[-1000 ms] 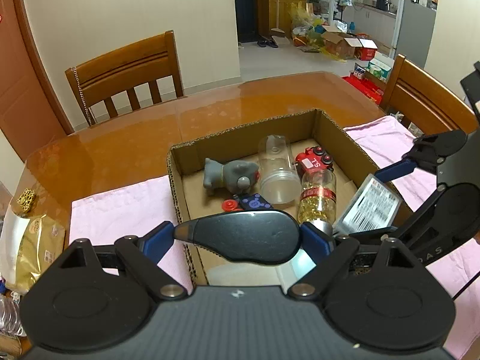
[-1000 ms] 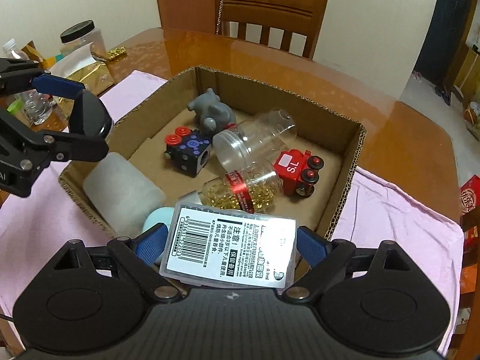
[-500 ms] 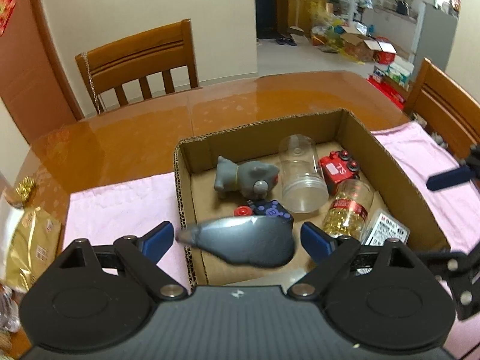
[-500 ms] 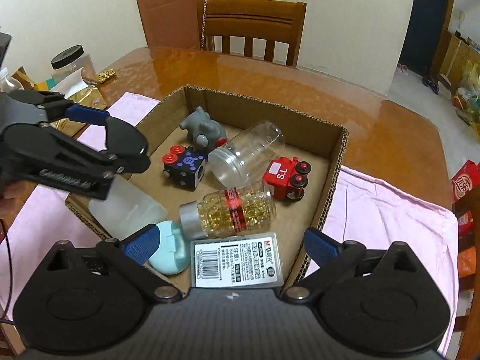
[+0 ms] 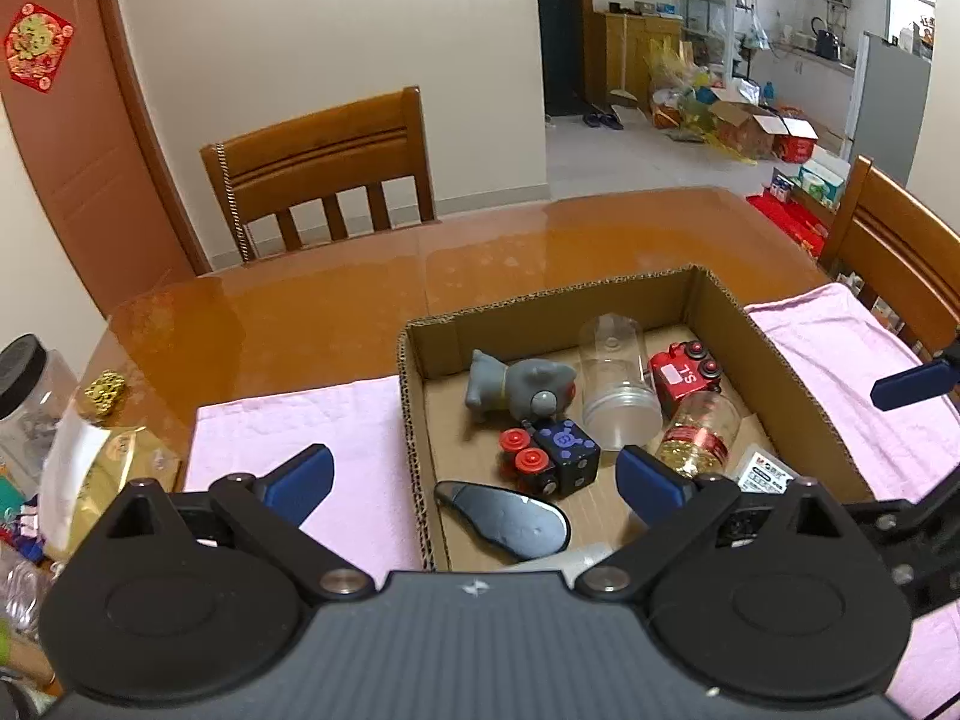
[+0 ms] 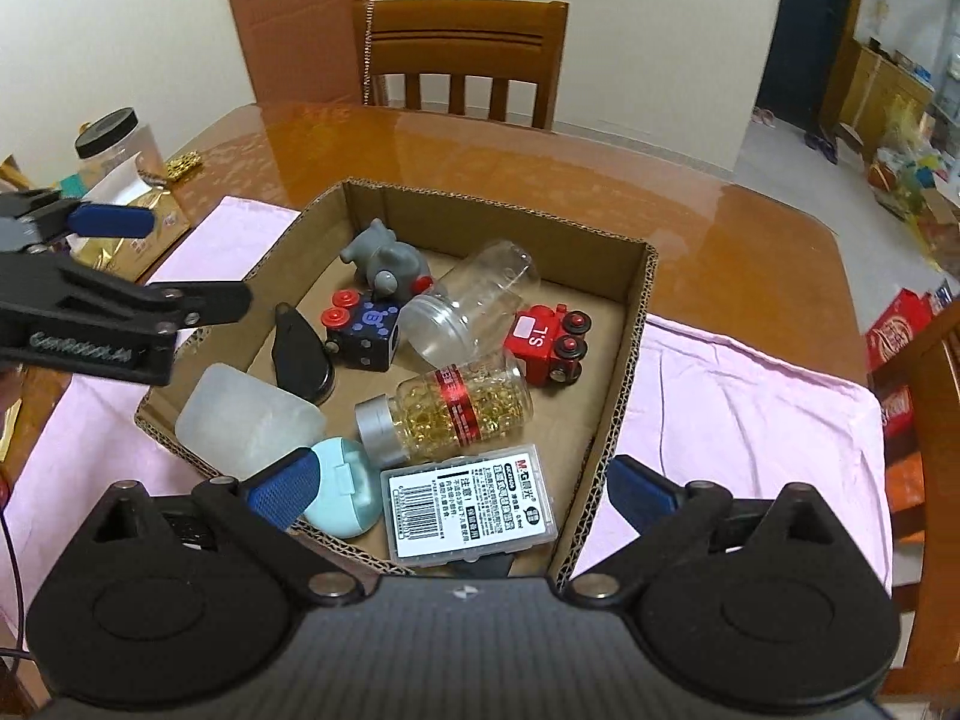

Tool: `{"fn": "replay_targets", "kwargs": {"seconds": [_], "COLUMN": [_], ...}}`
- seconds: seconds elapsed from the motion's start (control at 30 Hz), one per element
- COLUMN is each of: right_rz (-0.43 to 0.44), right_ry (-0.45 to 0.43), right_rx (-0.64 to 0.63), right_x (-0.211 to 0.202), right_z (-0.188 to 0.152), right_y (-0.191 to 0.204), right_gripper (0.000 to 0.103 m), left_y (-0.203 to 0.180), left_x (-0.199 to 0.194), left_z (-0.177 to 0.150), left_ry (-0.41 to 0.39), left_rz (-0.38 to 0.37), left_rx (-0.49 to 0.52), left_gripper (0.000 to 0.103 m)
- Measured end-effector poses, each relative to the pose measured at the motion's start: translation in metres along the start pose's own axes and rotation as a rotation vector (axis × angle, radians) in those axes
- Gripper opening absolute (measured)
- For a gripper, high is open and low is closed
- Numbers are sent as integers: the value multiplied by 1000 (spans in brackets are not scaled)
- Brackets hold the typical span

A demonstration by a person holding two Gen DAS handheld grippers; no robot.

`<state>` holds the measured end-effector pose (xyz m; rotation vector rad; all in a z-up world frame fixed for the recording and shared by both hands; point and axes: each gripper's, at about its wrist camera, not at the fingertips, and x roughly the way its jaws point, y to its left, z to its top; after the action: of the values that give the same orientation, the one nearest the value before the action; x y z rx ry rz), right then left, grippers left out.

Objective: Organize rigid objects

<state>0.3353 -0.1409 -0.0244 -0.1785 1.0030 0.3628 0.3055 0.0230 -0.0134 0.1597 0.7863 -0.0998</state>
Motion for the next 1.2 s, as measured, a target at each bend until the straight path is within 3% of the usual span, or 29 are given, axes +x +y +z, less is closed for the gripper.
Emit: {"fn": "replay_targets", "kwargs": {"seconds": [0.17, 0.4, 0.5, 0.67, 1.2], "right_rz": [-46, -135, -141, -173, -196], "right_ry": [19, 48, 56, 48, 9], "right_rx": [49, 163, 201, 238, 256], "right_x": [-8, -27, -38, -56, -76], "right_z": [-3, -14, -21, -31, -34], "right_y": [8, 20, 26, 35, 34], "right_gripper": [103, 103, 103, 103, 103], "left_y": [-1, -3, -6, -9, -15], "left_x": [-22, -46, -51, -62, -74], "left_z": [-8, -26, -33, -38, -34], "left_ry": [12, 96, 167, 204, 183], "left_rz": [40, 90, 94, 83, 49], "left_rx": [-16, -67, -75, -90, -116], "left_gripper": [100, 100, 100, 100, 100]}}
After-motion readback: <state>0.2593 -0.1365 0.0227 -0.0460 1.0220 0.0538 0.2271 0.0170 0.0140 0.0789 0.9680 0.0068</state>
